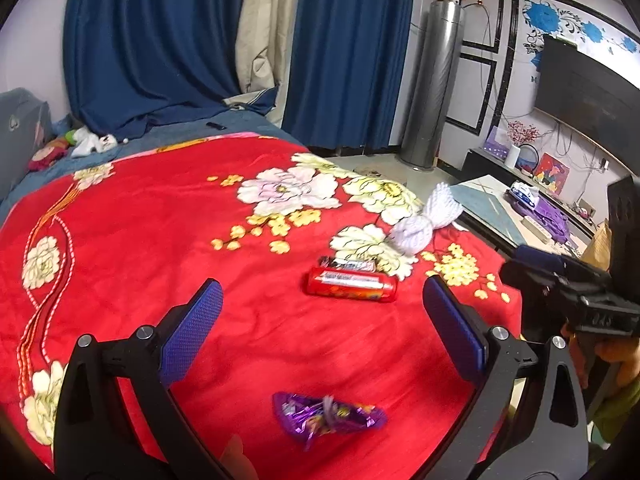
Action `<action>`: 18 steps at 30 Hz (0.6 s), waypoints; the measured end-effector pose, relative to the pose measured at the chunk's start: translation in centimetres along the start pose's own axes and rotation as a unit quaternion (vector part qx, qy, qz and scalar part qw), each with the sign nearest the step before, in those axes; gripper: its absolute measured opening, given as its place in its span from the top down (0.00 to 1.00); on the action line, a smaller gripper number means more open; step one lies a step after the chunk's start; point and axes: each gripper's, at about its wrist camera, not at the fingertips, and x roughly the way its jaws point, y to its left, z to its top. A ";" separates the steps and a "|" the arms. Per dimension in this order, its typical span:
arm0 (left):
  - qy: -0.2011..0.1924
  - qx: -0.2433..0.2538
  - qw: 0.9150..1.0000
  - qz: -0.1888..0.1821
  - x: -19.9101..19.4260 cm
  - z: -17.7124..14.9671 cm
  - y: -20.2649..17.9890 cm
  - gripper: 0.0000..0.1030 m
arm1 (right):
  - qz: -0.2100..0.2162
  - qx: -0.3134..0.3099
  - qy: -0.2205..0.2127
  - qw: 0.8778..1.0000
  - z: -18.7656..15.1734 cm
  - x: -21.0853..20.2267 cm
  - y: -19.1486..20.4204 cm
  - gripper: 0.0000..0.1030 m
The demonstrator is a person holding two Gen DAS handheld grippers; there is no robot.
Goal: Collect trash
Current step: 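Grasp the purple candy wrapper with the left tool while the right tool grasps the red candy tube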
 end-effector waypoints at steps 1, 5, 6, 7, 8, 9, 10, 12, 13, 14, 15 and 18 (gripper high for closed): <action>0.002 -0.001 1.000 0.000 0.0 -0.1 0.1 0.11 | 0.000 -0.004 0.001 1.000 0.2 0.4 0.3 0.12; 0.020 -0.005 1.000 0.000 0.1 -1.2 0.9 0.11 | 0.006 -0.014 0.011 1.000 0.5 2.1 1.0 0.12; 0.025 -0.007 1.000 -0.001 0.2 -1.5 1.1 0.11 | 0.007 -0.015 0.014 1.000 0.6 2.6 1.2 0.12; 0.032 -0.008 0.999 -0.003 0.3 -1.8 1.3 0.11 | 0.007 -0.018 0.020 1.000 0.7 3.3 1.4 0.12; 0.040 -0.010 0.999 -0.006 0.5 -2.2 1.5 0.11 | 0.008 -0.019 0.024 0.999 0.7 3.8 1.5 0.12; 0.046 -0.012 0.999 -0.008 0.6 -2.4 1.6 0.11 | 0.010 -0.025 0.034 0.999 0.7 4.7 1.8 0.13; 0.056 -0.016 0.998 -0.014 0.8 -2.8 1.7 0.11 | 0.009 -0.027 0.039 0.999 0.6 5.3 1.9 0.13; 0.068 -0.020 0.997 -0.022 1.1 -3.4 1.8 0.11 | 0.012 -0.034 0.052 0.998 0.5 6.6 2.3 0.19; 0.075 -0.018 0.997 -0.024 1.3 -3.7 1.7 0.11 | 0.016 -0.038 0.061 0.997 0.5 7.3 2.5 0.20; 0.082 -0.015 0.996 -0.020 1.6 -4.0 1.6 0.11 | 0.020 -0.040 0.065 0.997 0.4 7.9 2.6 0.21; 0.089 -0.014 0.996 -0.016 1.8 -4.2 1.5 0.11 | 0.022 -0.043 0.071 0.996 0.3 8.5 2.8 0.22; 0.110 -0.009 0.994 -0.022 2.5 -4.8 1.2 0.11 | 0.027 -0.049 0.085 0.995 0.2 10.0 3.3 0.27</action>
